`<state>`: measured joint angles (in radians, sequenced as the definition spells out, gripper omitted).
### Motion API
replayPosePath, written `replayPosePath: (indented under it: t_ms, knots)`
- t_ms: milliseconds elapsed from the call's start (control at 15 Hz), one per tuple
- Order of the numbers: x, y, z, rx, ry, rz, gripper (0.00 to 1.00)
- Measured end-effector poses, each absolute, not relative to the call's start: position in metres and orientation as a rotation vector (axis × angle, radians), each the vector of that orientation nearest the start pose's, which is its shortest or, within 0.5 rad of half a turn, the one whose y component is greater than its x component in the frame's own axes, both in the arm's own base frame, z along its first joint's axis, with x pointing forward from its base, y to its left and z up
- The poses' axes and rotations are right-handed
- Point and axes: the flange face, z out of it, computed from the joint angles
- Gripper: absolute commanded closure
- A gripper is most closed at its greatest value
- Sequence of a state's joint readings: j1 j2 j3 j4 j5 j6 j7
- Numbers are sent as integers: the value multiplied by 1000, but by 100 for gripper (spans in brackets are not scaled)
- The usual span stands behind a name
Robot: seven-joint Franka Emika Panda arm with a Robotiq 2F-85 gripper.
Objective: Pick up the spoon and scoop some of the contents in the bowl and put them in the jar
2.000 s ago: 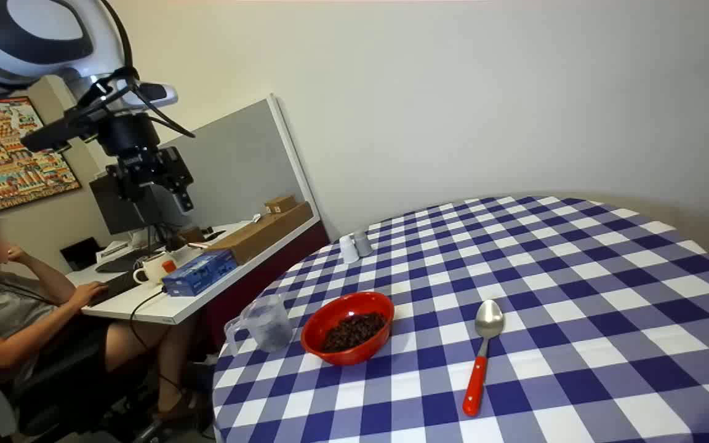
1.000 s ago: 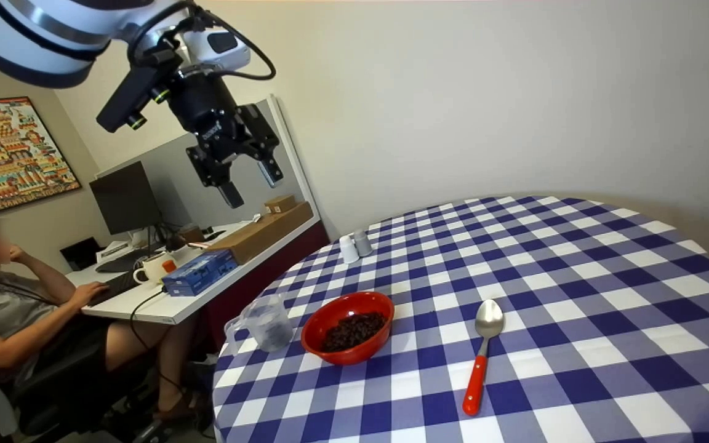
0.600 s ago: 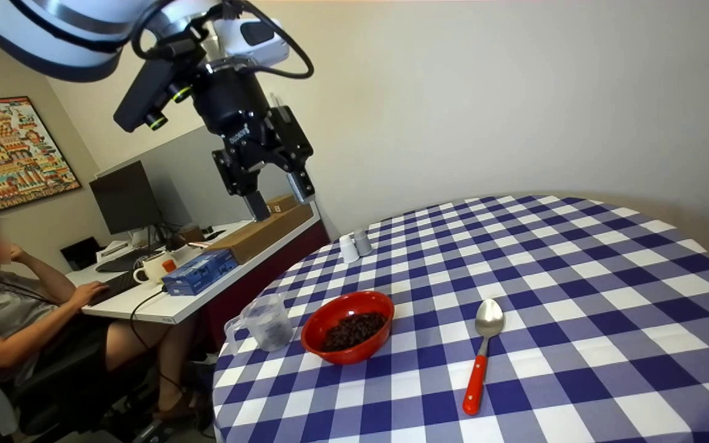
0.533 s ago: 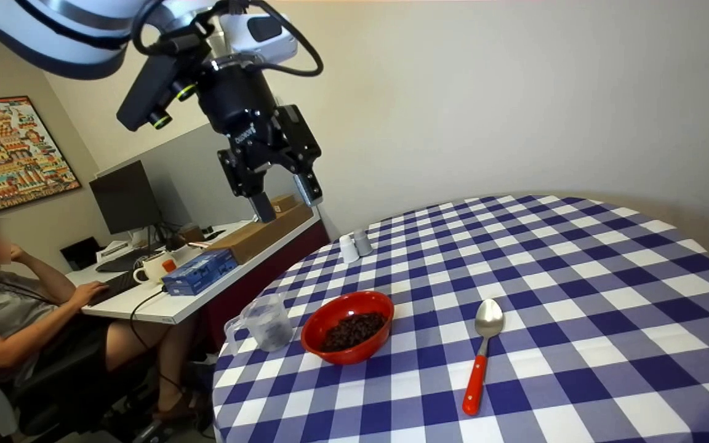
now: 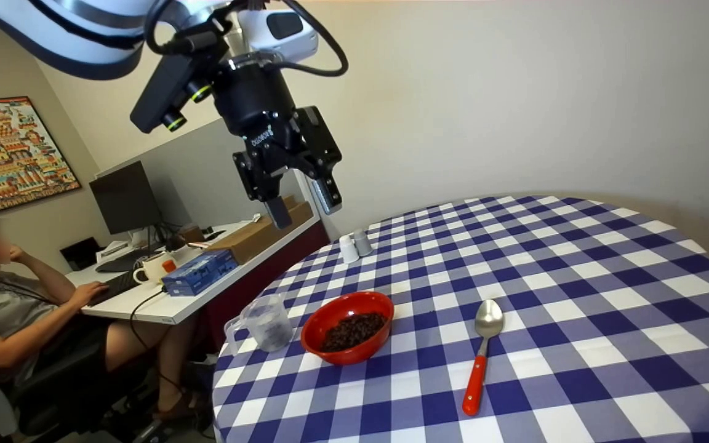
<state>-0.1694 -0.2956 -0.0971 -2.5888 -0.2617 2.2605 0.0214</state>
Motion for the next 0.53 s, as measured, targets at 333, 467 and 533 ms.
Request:
replayPosePath:
  t_ms: [333,467,533]
  knots:
    - [399,-113,357,-3307,152,85,0]
    - [400,-115,355,-3313,117,90,0]
    - [402,-119,352,-3314,99,93,0]
